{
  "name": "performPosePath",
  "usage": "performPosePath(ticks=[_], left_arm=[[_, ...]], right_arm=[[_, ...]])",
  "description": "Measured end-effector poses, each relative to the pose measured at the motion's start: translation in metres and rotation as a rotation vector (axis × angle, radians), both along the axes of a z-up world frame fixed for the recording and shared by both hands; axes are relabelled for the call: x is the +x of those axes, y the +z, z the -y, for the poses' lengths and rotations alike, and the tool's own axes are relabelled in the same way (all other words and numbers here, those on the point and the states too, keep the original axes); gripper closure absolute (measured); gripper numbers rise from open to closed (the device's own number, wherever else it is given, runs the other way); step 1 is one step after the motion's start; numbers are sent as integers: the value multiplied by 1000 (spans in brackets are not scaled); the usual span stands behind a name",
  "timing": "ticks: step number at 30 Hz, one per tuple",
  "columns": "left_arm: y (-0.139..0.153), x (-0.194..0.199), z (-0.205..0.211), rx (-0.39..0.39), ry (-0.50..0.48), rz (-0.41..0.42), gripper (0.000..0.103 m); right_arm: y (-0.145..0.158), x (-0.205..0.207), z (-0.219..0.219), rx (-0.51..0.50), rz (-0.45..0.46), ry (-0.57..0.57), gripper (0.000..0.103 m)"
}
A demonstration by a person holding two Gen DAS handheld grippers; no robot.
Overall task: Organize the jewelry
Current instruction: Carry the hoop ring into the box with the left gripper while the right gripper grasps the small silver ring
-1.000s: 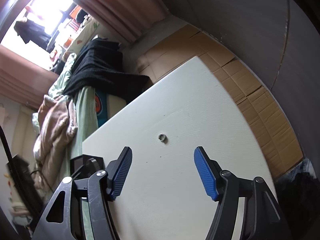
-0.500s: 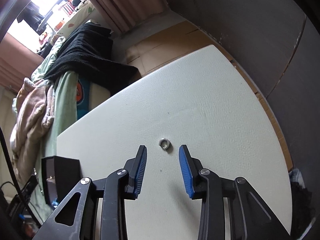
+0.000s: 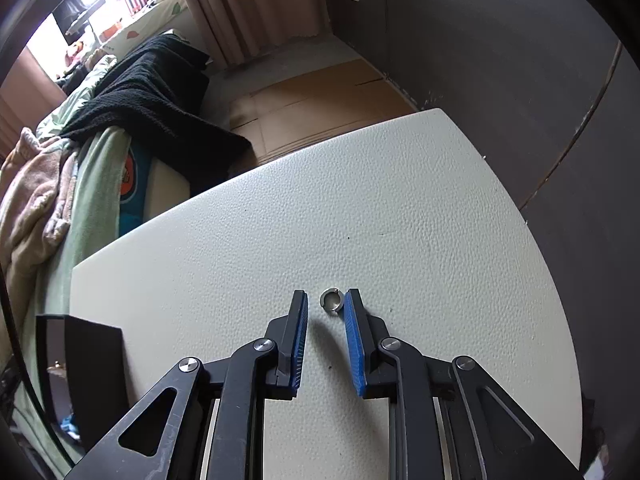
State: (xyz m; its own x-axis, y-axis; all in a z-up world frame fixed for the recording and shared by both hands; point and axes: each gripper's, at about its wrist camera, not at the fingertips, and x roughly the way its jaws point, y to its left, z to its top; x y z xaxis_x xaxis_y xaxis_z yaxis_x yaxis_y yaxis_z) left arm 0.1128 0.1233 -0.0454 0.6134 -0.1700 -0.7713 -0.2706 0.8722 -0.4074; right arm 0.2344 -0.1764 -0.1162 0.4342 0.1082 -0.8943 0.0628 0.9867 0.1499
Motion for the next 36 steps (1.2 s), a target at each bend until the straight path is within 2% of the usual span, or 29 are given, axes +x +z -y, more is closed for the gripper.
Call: performPosePath(ticks=[9,11,14,17,22,26,32,34,35,36], left_arm=[[-4,2,0,3,8,-10,101],[-7,3,1,0,16,-16,101],[-10,6,3,-6,15,-15,101],[-9,9,6,-15,18,2,101],[-12,14,7,-66,-3,-14,98],[-11,12,4,-67,12,-21,98],[-1,5,-5,-64,43,10,97],[1,3,-8,-65,53,16,90],[3,1,-10,-67,58,22,74],[5,-1,-12,-68,69,33,53]], right_arm=[[2,0,-3,-39,3,0,83],[2,2,-4,-72,10,8,89],[3,2,-5,-70,6,14,89],[9,-4,-4,15,1,26,89],[32,-18,-18,81,57,92,89],[44,-27,-30,177,79,144,89],[63,-40,-55,318,126,232,89],[67,-44,-66,369,136,268,89],[68,-46,-71,389,136,283,89],[68,-46,-77,402,133,291,89]])
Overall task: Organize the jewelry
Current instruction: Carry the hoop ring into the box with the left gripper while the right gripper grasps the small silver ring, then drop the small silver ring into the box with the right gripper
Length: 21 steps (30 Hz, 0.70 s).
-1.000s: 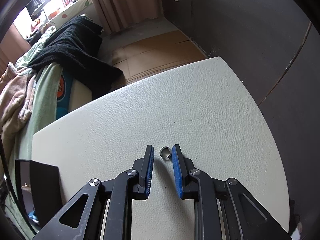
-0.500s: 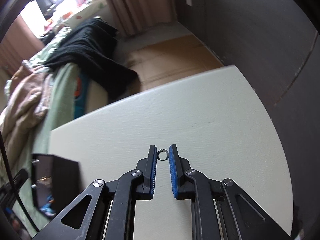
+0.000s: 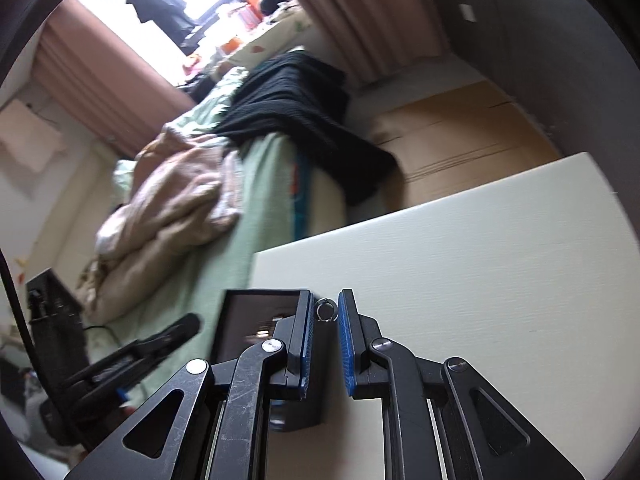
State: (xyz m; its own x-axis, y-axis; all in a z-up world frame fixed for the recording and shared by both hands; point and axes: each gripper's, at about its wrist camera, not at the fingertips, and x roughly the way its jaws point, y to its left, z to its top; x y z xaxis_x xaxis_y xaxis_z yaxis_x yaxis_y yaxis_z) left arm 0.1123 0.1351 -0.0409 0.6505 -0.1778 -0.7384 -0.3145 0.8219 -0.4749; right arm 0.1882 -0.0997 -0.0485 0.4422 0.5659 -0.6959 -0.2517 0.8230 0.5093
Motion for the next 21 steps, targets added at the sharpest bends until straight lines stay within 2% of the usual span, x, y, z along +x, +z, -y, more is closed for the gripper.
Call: performPosePath(ticks=[2,3,11,15,21], left_arm=[[5,-5,-4,9,34,31,34],[8,-6,-6,15,46,44,33],[10,-10,-28,-12,107,48,33],[11,-16,-44,-31,150,57,33],[9,-19,-58,-56,179,57,33]], right_arm=[[-2,0,-10,28,-14,19,89],[-4,1,-15,43,-22,28,89],[-22,-1,-52,100,-94,78,89],[-40,0,-71,72,-149,99,89],[-42,4,-82,1,-110,75,88]])
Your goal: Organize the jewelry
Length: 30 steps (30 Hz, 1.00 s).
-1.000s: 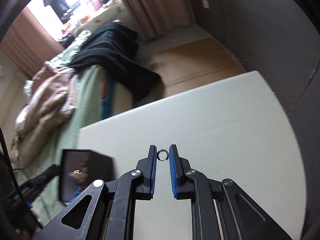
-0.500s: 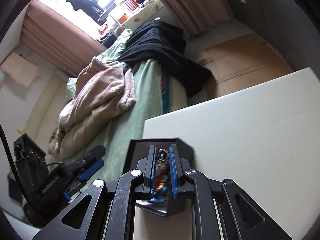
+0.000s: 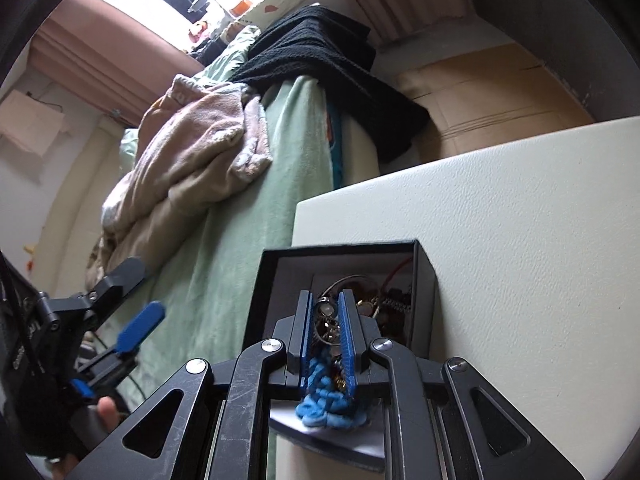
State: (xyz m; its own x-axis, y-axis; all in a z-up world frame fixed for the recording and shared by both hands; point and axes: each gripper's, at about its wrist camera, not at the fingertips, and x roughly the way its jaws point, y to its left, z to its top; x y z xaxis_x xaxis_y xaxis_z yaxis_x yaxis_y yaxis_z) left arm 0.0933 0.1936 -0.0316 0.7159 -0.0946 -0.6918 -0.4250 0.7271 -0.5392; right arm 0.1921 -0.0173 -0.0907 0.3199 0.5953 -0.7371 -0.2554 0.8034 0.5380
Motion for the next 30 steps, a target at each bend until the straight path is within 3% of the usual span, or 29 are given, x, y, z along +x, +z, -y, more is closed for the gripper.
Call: performPosePath(ticks=[5,13,17,22,24,28,30], left_arm=[[2,0,3,2,-15,0,33],[10,-6,30,68,-88,5,32],[16,-12,51,136,-125,9,23],[22,-21,80,235,-186,11,21],[25,-28,93,273,-203,14,15],[31,-39,111,327,-230,26,8],[35,-46,123,389,-246,44,8]], right_arm=[[5,-2,9,6,1,3,68],[28,-16,46,-15,51,-30,66],[36,-24,63,-31,65,-54,54],[46,-39,86,-74,87,-64,49],[49,-48,99,-99,99,-80,40],[58,-62,123,-145,130,-124,33],[62,-68,132,-149,133,-128,21]])
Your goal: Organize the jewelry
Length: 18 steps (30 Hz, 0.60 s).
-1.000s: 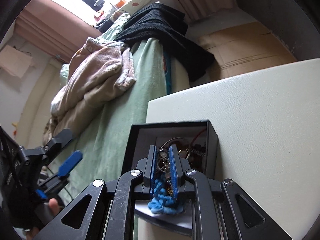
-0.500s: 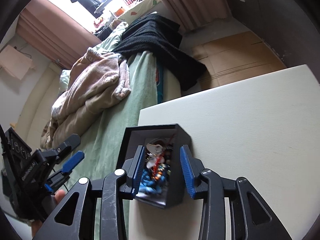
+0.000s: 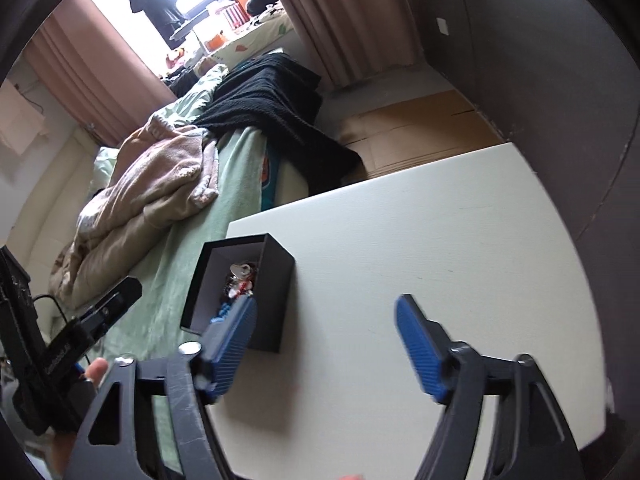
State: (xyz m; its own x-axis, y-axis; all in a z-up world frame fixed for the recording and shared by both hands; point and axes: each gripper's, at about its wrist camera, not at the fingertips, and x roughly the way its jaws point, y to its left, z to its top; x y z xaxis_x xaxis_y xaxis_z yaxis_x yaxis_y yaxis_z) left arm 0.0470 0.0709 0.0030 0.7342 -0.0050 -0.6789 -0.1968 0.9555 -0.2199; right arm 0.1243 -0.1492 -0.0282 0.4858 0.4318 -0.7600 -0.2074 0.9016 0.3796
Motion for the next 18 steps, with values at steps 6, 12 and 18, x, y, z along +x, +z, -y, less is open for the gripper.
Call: performPosePath(ticks=[6,12,18], left_arm=[[1,-12,22,11,-47,41,0],[15,-25,45,43,-66,94,0],[11,-38,53,39,-67,96,0]], right_arm=[[20,-20,18,-60,71,5,3],[28,-39,26,-89,115,47,0],[30,-52,45,-81,127,72,0]])
